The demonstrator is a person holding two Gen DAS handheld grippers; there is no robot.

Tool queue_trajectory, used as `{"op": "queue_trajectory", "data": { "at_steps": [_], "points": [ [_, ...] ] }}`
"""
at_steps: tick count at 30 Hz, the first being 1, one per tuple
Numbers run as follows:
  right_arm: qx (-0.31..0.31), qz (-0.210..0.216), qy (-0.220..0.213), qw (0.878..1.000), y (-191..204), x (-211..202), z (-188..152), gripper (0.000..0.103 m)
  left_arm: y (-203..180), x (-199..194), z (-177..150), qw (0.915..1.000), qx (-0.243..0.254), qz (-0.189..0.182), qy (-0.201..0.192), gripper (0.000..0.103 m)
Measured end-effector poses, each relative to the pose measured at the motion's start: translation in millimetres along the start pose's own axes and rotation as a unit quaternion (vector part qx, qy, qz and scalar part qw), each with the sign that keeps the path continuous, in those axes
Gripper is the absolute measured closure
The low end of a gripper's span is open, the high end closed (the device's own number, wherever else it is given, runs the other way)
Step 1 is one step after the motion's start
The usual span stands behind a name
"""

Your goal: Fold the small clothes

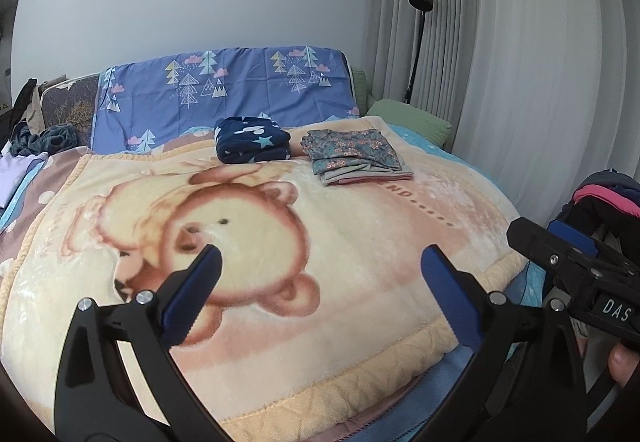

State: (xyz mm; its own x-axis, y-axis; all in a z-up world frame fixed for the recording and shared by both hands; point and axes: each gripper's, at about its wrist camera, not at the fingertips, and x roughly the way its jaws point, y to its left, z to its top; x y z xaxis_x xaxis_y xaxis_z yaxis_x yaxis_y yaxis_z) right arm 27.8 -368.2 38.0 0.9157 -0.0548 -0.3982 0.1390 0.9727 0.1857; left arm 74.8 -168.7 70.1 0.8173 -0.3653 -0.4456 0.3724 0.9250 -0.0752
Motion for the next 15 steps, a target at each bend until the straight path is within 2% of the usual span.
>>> {"op": "queue_trajectory", "data": {
  "at_steps": [8, 15],
  "points": [
    [0.005, 0.005, -0.001, 1.0, -2, -6, 0, 0.001, -4, -11, 3, 0.9999, 0.001, 0.011, -0.009, 0.002],
    [0.006, 0.006, -0.005, 1.0, -3, -13, 1, 0.001, -8, -18, 5, 0.9999, 0.003, 0.005, -0.015, 0.002]
  ]
}}
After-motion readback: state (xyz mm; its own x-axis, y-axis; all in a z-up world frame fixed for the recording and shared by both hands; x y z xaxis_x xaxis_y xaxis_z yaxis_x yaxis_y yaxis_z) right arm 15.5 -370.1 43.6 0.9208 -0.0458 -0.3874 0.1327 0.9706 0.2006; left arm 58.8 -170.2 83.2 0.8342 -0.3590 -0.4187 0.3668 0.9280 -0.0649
